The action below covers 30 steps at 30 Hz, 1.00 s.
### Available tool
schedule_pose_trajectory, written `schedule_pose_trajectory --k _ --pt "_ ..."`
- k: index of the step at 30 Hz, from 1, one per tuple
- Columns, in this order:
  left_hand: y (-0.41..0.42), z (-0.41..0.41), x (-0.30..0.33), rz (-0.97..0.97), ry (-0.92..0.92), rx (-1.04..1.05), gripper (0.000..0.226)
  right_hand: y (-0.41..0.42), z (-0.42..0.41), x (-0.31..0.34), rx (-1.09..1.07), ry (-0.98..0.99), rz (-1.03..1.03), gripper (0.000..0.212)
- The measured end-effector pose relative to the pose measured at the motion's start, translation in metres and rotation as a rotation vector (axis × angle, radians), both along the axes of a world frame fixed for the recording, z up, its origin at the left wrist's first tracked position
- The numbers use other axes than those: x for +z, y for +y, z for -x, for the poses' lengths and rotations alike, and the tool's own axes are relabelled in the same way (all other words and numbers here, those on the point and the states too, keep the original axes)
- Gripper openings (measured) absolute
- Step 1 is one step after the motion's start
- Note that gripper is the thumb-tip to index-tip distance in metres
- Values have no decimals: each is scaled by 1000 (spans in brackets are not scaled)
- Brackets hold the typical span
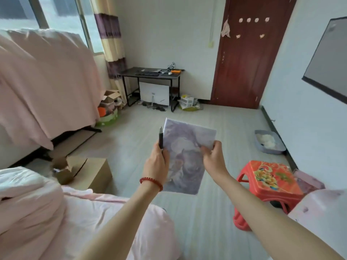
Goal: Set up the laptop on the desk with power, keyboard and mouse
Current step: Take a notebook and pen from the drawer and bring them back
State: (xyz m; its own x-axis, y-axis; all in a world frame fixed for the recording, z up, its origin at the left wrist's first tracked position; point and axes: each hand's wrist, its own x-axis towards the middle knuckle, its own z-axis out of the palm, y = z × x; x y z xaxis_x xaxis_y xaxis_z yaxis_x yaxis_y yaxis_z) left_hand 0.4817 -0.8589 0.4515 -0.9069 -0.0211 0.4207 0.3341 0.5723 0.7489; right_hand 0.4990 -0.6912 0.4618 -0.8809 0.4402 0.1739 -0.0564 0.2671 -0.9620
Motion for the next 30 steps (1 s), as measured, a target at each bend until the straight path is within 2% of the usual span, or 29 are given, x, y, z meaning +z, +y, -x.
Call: schedule_pose_trajectory --k 2,7,10,13,15,21,30 --pt "34 59 -5 63 14 -23 26 38 44 -5 -78 7 -69 13" --pt "99 204 -17 247 -10 64 13 125 168 -20 -191 -38 -373 5" --pt "130 286 -21 224 -55 150 15 173 249 -20 -195 -52 -496 5" --pt "150 362 -23 194 -108 193 16 203 332 -17 -148 -61 -528 9" --pt "151 405 -22 186 -127 222 17 210 380 -14 -88 -71 -537 3" --pt "133 567 -29 122 -182 335 20 209 558 -25 55 -63 -567 6" --pt "80 876 -19 52 -206 374 15 171 876 -20 99 -59 -601 11"
